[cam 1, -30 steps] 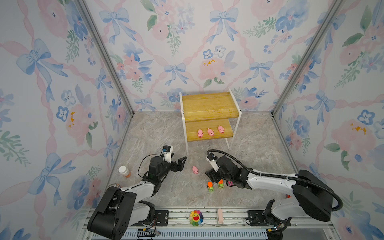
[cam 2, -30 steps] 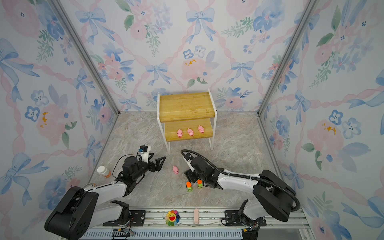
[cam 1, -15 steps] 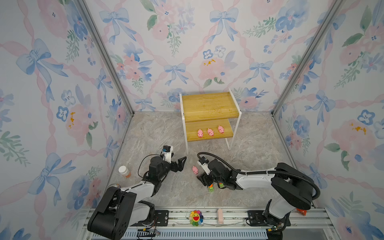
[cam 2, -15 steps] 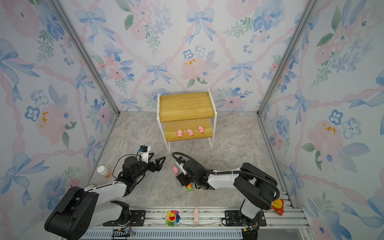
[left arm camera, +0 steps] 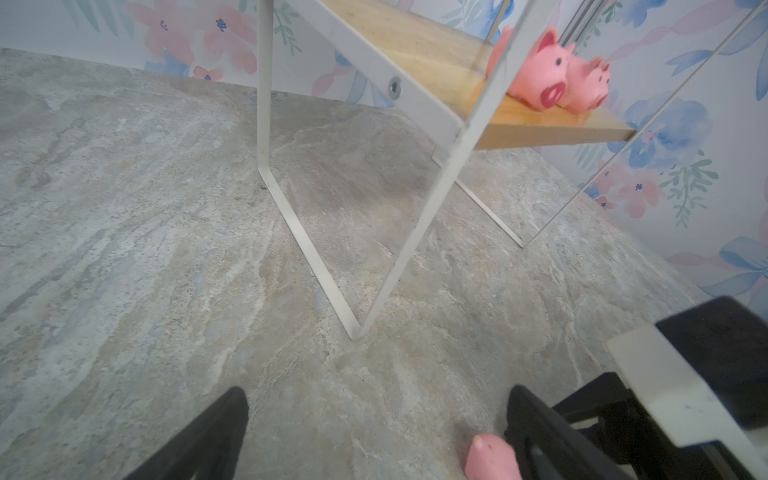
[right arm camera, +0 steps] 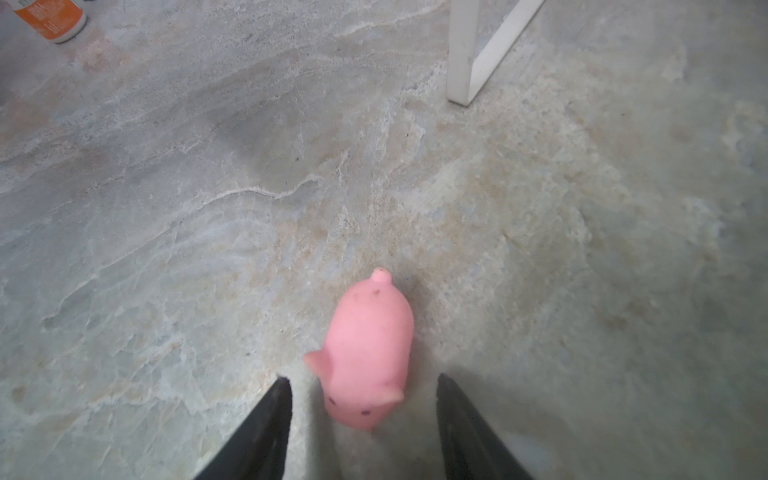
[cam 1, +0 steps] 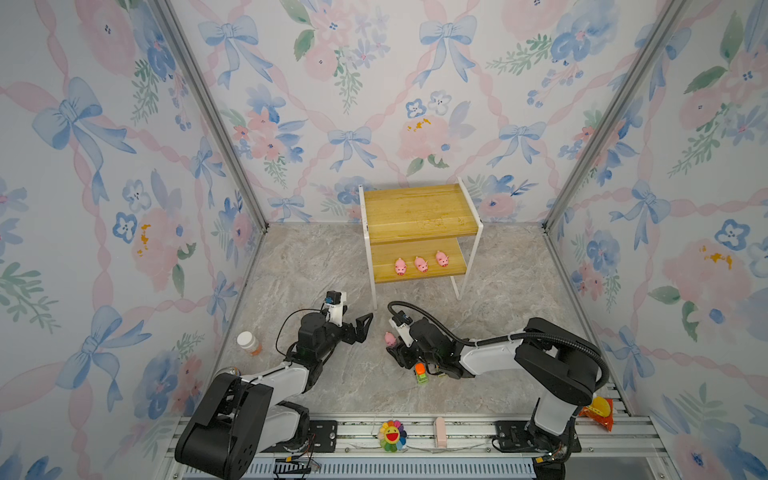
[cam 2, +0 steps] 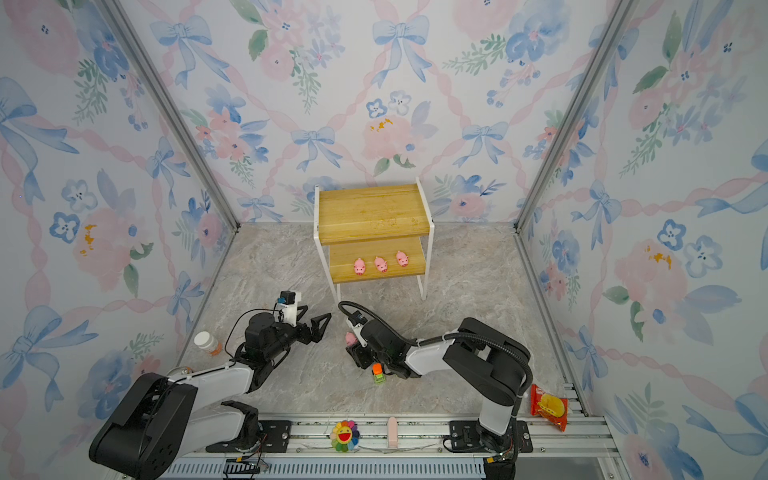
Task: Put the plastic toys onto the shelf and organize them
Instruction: 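Lower the right gripper over the last pink pig and close it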
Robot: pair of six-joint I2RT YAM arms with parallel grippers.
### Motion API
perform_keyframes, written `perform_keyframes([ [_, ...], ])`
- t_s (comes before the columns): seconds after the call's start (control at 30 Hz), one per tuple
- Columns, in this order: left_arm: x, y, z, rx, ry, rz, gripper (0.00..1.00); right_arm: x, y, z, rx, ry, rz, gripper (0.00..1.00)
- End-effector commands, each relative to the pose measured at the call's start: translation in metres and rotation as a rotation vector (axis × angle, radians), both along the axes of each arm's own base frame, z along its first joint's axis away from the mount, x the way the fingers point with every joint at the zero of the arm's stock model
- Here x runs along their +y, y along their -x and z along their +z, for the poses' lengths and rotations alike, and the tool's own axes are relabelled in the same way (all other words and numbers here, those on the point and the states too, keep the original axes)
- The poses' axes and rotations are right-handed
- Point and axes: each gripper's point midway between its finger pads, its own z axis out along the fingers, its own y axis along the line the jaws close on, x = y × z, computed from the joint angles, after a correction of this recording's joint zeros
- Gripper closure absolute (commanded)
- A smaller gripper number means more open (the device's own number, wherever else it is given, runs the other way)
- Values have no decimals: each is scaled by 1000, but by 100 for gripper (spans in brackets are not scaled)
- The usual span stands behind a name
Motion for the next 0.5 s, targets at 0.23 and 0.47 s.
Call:
perform_keyframes([
  [0.23, -1, 1, 2, -10, -3, -9, 2, 3, -6, -2, 6, -8, -16, 60],
  [0.47, -1, 2, 1, -9, -3, -10, 2, 1, -8, -2, 0, -8, -27, 66],
])
